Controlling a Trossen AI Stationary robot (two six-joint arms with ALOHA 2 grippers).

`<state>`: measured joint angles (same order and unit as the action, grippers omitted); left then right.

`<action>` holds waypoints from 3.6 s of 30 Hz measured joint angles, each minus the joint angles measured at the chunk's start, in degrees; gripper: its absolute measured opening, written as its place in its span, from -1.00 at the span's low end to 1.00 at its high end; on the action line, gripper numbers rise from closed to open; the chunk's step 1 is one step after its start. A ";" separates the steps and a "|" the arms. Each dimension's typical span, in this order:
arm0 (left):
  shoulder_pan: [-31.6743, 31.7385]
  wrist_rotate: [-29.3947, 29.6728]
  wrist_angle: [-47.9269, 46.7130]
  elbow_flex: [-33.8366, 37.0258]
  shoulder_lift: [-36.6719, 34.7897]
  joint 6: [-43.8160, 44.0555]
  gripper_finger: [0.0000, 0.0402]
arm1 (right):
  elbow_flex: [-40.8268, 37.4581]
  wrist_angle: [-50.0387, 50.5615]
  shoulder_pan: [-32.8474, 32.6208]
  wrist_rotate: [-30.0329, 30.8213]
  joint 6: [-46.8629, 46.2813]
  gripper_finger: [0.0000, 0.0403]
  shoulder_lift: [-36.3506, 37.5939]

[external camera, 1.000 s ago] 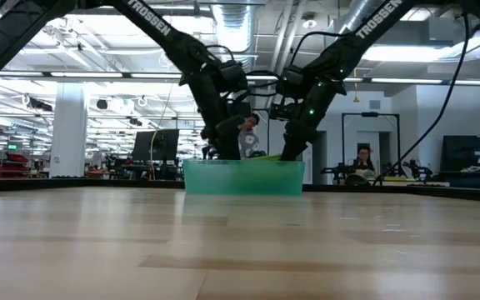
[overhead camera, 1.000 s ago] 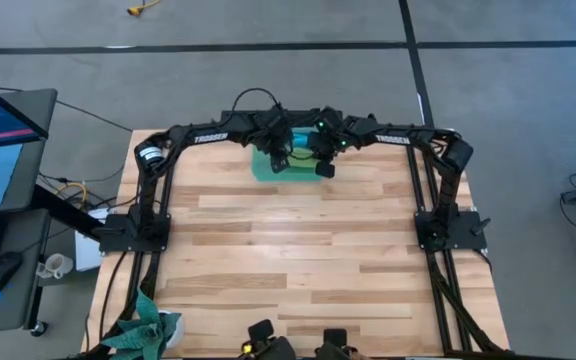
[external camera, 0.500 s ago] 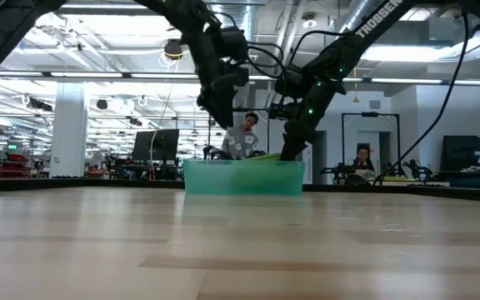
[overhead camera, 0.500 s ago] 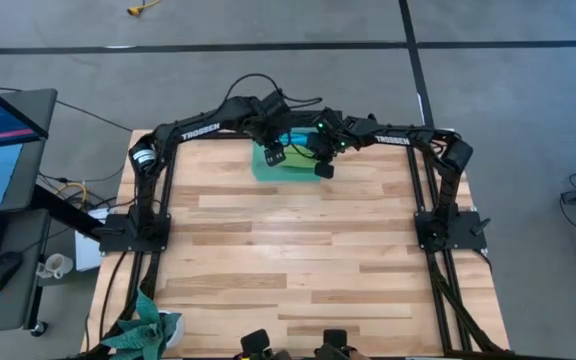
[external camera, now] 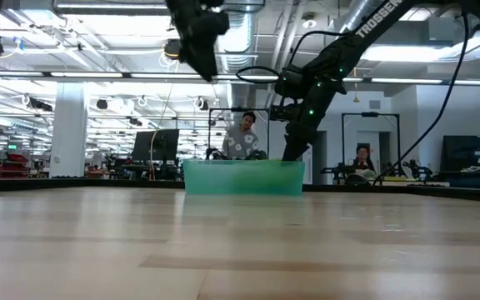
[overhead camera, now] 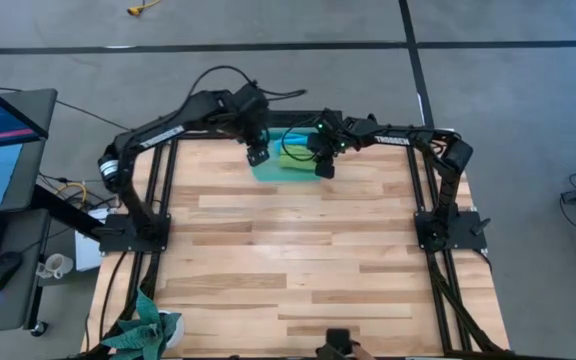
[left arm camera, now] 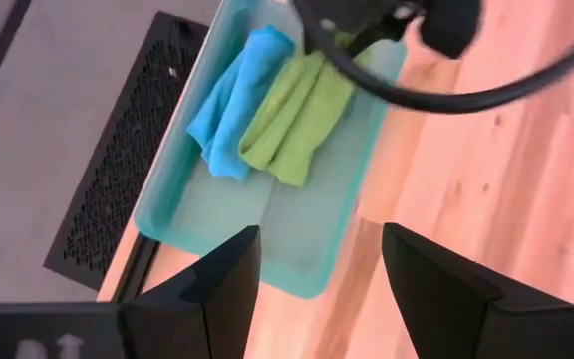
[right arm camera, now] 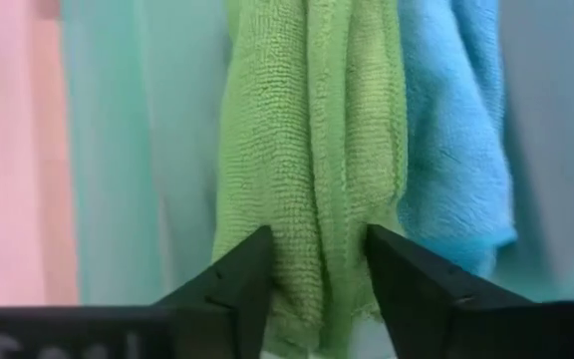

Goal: Roll microfiber towels into tight, uniform cylinder then place into a basket
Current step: Put the green microfiber cloth into the blue bin, then adjust the green microfiber cloth

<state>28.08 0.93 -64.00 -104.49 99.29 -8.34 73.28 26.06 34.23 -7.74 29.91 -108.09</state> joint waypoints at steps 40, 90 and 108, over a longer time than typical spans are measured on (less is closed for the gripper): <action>-16.22 9.42 20.63 48.95 -47.30 17.27 0.01 | -13.33 14.74 -8.64 -7.44 -10.86 -0.54 34.06; -34.83 10.46 69.87 100.89 -98.83 6.38 -1.00 | -64.37 -12.50 -33.89 -7.08 -33.13 -0.65 106.86; -34.83 13.50 68.00 103.86 -98.62 5.90 -1.00 | -68.41 -15.52 -33.85 -2.63 -34.47 -0.65 105.24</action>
<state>-6.74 14.42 4.00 -0.62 0.67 -2.44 4.86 10.54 0.38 -10.37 -4.56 -2.86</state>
